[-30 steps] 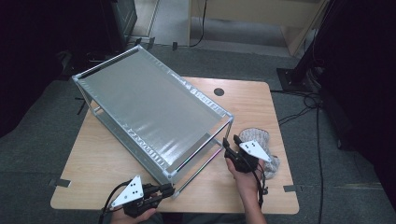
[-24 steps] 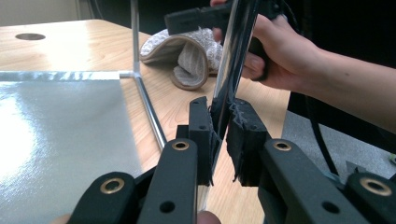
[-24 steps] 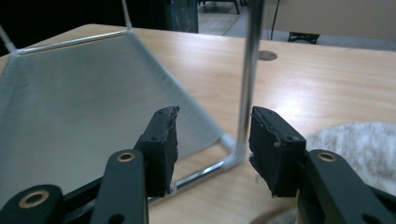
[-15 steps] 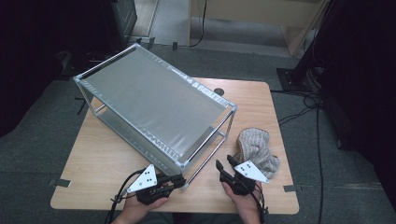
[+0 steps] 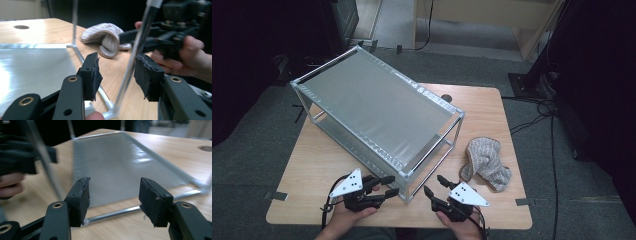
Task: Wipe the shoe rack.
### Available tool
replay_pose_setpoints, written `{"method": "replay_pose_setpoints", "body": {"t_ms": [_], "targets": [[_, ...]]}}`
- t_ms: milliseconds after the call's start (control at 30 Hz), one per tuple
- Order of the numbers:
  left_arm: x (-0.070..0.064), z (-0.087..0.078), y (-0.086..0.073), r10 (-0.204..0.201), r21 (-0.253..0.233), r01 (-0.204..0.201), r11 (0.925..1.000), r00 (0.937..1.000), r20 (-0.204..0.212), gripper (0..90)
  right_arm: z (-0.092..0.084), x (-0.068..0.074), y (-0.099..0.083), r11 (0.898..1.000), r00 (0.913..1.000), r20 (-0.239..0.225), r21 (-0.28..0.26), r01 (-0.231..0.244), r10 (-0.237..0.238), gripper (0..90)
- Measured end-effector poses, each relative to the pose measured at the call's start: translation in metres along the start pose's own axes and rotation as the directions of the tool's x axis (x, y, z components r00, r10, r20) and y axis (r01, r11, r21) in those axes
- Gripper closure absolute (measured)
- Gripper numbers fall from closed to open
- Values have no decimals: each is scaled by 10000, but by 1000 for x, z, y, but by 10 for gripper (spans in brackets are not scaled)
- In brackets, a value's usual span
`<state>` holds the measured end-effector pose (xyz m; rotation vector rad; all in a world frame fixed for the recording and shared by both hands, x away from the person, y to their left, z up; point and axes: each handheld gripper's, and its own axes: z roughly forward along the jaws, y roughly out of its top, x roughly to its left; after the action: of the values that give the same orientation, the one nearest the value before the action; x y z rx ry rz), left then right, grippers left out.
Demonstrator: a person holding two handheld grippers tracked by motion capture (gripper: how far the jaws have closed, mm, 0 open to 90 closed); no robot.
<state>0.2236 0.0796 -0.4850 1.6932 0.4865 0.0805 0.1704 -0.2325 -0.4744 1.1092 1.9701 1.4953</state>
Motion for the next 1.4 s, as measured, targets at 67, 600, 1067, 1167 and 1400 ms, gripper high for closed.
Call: {"method": "replay_pose_setpoints", "body": {"t_ms": [67,600,1067,1167,1400], "targets": [[4,-7,-1,-97,-71,95,9999,9996,-279,540,4,6,1,9999,9990,-427,-6,136,-136,417],[25,-58,-11,-726,-167,707,9974,9566,-2823,542,36,38,6,9961,9809,-1753,102,874,-843,799],[49,-96,-21,-1555,-719,1379,9878,8893,-4301,533,47,27,9,9978,9860,-1532,29,669,-656,810],[55,-99,-21,-1645,-771,1453,9864,8793,-4470,533,46,26,9,9977,9863,-1510,20,677,-666,810],[71,-102,-19,-1730,-873,1494,9849,8584,-4830,524,37,19,6,9981,9867,-1511,13,615,-606,809]]}}
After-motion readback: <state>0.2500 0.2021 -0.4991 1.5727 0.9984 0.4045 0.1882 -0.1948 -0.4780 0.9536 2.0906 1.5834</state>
